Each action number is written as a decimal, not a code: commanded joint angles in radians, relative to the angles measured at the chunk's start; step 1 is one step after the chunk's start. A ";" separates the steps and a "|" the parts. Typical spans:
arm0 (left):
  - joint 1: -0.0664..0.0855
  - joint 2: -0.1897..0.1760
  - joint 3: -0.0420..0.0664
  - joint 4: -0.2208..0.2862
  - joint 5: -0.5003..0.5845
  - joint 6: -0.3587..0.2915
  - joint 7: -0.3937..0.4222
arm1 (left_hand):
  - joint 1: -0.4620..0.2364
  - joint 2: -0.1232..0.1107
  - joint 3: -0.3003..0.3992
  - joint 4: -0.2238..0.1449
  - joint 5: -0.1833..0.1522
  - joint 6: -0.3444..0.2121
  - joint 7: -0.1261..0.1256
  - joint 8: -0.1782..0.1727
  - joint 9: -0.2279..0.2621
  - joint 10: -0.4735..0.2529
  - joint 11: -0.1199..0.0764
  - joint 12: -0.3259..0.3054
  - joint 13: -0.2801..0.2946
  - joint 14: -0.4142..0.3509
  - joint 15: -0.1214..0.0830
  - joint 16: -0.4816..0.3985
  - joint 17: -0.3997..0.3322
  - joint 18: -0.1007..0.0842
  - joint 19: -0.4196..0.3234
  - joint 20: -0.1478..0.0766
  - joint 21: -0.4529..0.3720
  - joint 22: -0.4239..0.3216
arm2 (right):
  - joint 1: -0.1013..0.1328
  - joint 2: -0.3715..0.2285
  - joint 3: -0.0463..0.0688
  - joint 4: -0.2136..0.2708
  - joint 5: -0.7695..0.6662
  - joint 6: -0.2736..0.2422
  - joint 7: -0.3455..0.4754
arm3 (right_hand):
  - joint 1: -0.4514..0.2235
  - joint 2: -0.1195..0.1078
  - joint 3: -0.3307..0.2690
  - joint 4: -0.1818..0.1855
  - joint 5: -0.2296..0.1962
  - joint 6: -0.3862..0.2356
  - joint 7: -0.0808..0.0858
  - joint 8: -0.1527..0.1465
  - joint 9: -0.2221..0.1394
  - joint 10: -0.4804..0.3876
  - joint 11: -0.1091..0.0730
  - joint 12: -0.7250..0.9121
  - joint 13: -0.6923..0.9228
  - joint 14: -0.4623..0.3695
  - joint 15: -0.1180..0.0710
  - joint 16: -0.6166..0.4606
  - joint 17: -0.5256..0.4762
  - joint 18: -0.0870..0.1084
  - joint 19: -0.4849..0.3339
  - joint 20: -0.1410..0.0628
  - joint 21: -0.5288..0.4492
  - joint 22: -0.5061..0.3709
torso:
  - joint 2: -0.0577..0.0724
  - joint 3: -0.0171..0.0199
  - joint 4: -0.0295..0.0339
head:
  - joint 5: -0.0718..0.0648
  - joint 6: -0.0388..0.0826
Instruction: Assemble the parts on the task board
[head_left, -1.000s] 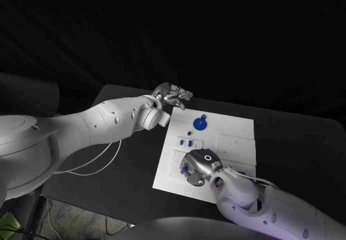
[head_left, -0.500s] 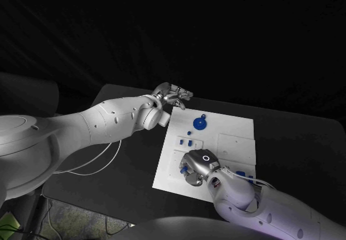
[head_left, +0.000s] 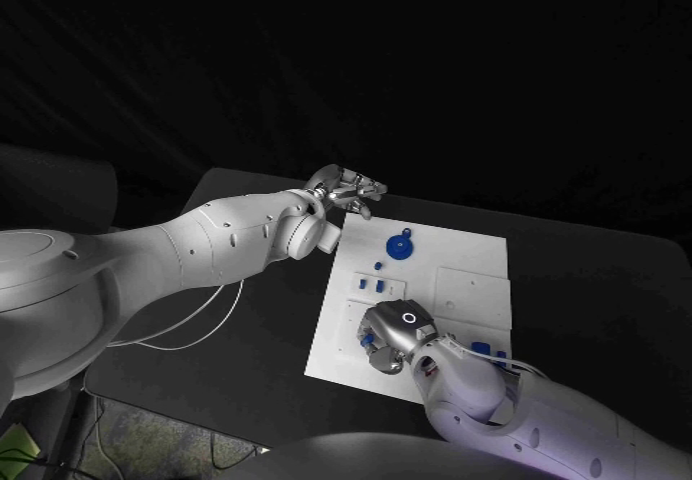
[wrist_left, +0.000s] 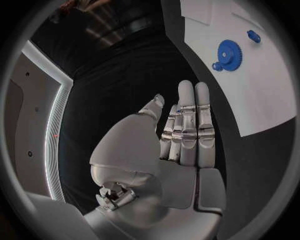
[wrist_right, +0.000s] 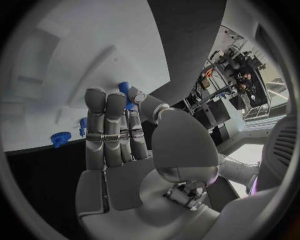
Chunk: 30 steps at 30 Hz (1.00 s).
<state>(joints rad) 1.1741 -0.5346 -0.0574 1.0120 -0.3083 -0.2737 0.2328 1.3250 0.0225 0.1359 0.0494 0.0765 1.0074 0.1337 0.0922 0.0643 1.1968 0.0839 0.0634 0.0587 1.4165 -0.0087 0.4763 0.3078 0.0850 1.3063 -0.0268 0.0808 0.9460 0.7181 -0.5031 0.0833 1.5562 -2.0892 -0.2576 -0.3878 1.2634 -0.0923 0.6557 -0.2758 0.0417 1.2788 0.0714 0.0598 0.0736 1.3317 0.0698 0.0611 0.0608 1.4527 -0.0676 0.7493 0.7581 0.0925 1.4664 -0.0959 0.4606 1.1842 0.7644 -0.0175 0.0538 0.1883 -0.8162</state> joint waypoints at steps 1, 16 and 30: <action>0.001 0.003 0.001 0.001 0.005 0.016 0.004 | 0.000 0.009 -0.003 0.002 -0.004 -0.007 -0.002 0.002 -0.001 -0.007 -0.002 -0.002 0.002 -0.005 0.004 -0.001 -0.001 -0.007 -0.002 0.003 0.000 -0.001 | -0.007 0.004 -0.010 -0.009 -0.004 0.035 -0.006 | -0.007 -0.001 0.016 -0.001 0.007 0.003 0.001 0.004 -0.001 0.064 -0.056 0.003 0.003 0.002 -0.007 -0.007 -0.001 0.018 0.036 -0.004 -0.011 0.001 | 0.000 0.0005 0.0002 | -0.002 0.001; 0.001 0.003 0.001 0.000 0.005 0.018 -0.001 | 0.001 0.009 -0.004 0.002 -0.004 -0.009 -0.002 0.002 -0.001 -0.008 -0.001 -0.002 0.002 -0.006 0.004 -0.001 -0.001 -0.007 -0.003 0.003 0.000 -0.002 | -0.007 0.012 -0.018 -0.027 0.027 -0.005 0.008 | -0.048 -0.067 0.009 0.037 0.015 -0.072 0.018 0.004 -0.006 -0.010 -0.036 0.002 0.002 -0.003 0.011 -0.007 -0.015 0.031 0.036 0.016 -0.071 -0.016 | 0.001 0.0005 0.0004 | -0.006 0.002; 0.001 0.001 0.001 0.000 0.005 0.016 -0.002 | 0.000 0.009 -0.005 0.002 -0.004 -0.010 -0.001 0.001 -0.001 -0.008 -0.001 -0.002 0.002 -0.006 0.004 -0.001 -0.001 -0.007 -0.003 0.004 0.000 -0.003 | -0.006 0.017 -0.026 -0.041 0.061 -0.062 0.023 | -0.055 -0.126 0.009 0.056 0.008 -0.166 0.043 0.003 -0.009 -0.120 -0.001 0.001 0.000 -0.003 0.036 -0.004 -0.030 0.048 0.038 0.039 -0.120 -0.049 | 0.001 0.0013 0.0006 | -0.005 -0.001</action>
<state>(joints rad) 1.1744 -0.5351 -0.0574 1.0109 -0.3083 -0.2695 0.2269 1.3250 0.0225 0.1359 0.0494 0.0765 1.0038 0.1302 0.0922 0.0643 1.1968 0.0839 0.0634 0.0587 1.4165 -0.0087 0.4763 0.3080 0.0851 1.3063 -0.0268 0.0808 0.9445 0.7152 -0.4882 0.0602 1.5152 -2.0473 -0.3059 -0.3833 1.2097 -0.2121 0.6640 -0.2260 0.0543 1.1200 0.1122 0.0600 0.0647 1.2167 0.0696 0.0649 0.0616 1.4483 -0.0383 0.7426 0.7290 0.1243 1.4652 -0.0621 0.3451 1.1364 0.7651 -0.0164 0.0543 0.1832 -0.8167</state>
